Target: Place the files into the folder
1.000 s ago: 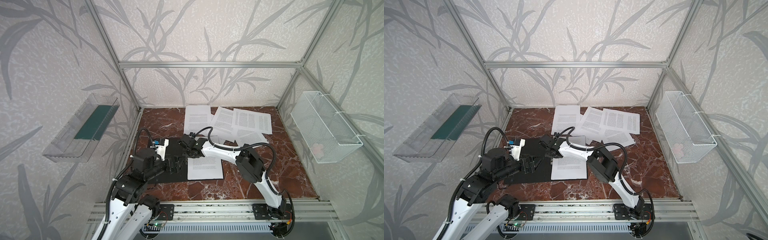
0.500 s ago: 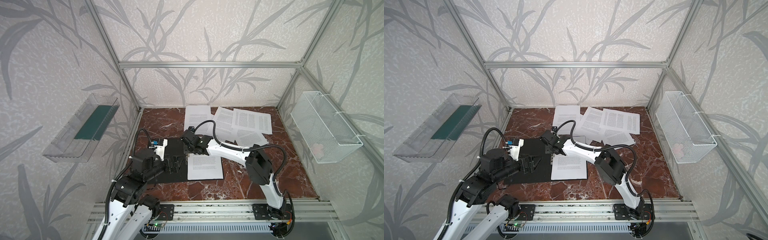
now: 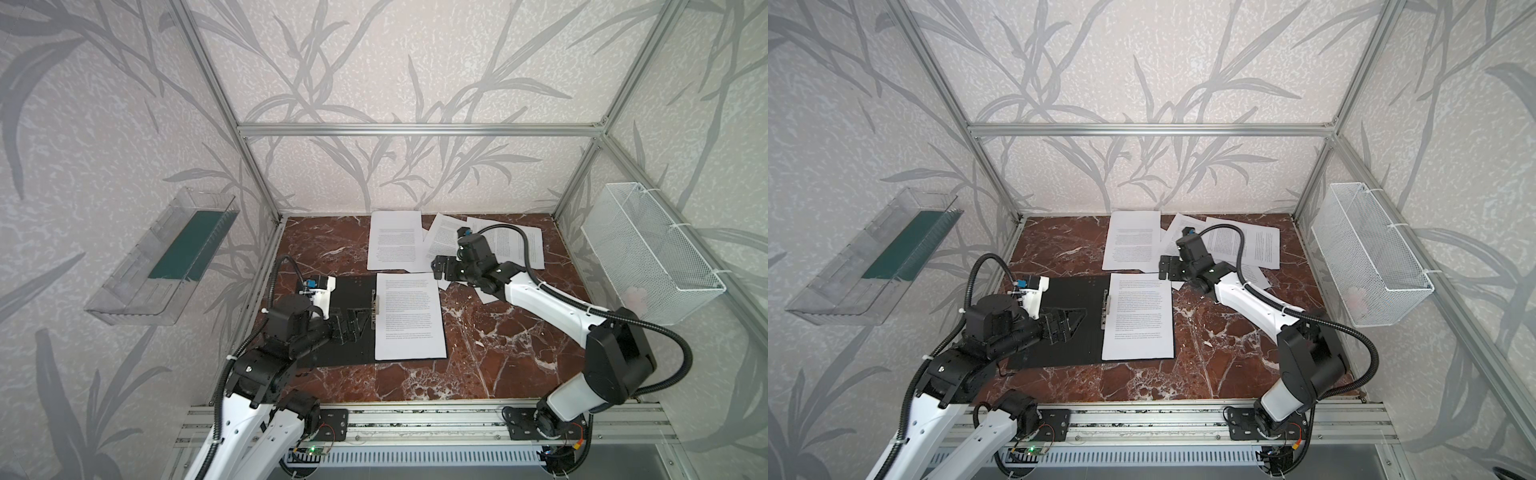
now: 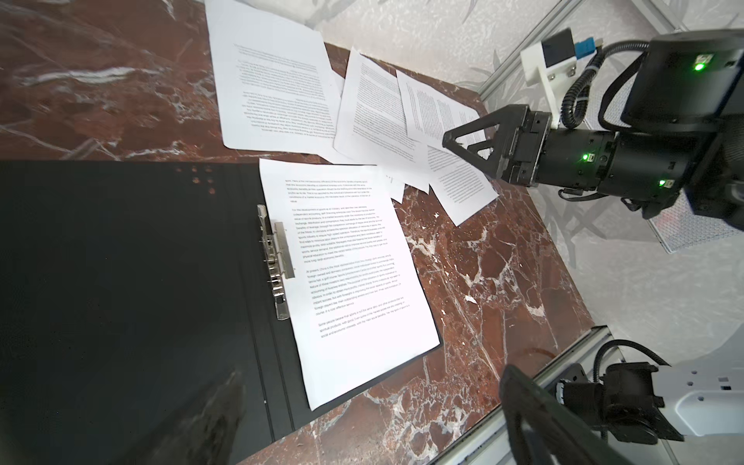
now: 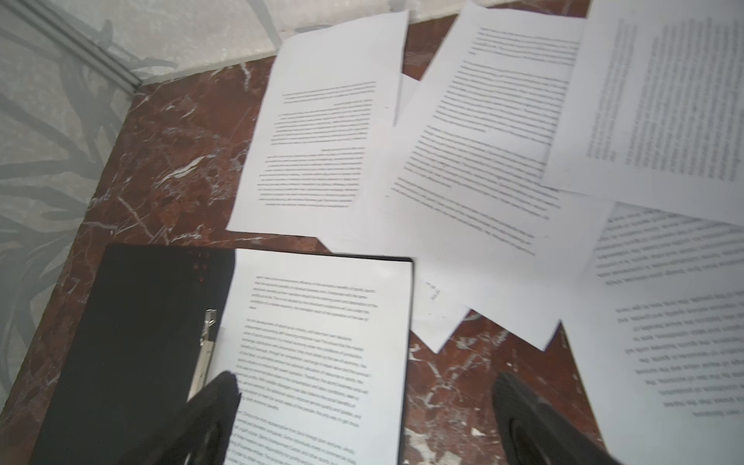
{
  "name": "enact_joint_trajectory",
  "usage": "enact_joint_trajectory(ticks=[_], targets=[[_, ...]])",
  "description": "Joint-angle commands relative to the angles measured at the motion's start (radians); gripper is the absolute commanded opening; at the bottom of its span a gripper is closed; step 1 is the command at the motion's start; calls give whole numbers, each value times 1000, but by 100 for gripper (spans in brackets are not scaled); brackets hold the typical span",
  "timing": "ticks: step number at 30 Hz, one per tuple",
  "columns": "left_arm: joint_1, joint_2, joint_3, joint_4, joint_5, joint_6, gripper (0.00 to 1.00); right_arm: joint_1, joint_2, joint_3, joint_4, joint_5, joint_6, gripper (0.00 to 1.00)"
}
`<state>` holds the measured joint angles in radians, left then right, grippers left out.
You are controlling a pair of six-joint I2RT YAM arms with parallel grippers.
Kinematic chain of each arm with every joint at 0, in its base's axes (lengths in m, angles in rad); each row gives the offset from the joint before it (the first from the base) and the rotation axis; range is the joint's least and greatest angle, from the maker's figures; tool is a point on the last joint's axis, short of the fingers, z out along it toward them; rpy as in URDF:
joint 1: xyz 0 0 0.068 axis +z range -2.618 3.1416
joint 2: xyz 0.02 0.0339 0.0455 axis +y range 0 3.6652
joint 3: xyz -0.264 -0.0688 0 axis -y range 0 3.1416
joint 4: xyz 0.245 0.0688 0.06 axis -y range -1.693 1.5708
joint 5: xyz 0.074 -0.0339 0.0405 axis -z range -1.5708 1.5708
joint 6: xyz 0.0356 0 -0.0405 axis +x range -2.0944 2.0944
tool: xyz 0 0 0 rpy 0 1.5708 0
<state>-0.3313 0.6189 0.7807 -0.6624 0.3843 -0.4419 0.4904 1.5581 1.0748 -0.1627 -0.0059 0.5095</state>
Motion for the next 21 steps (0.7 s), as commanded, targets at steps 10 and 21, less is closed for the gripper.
enact_joint_trajectory(ticks=[10, 21], targets=[[-122, 504, 56, 486, 66, -250, 99, -239, 185, -122, 309, -268, 83, 96], [-140, 1188, 628, 457, 50, -170, 99, -290, 333, -78, 387, -315, 111, 92]])
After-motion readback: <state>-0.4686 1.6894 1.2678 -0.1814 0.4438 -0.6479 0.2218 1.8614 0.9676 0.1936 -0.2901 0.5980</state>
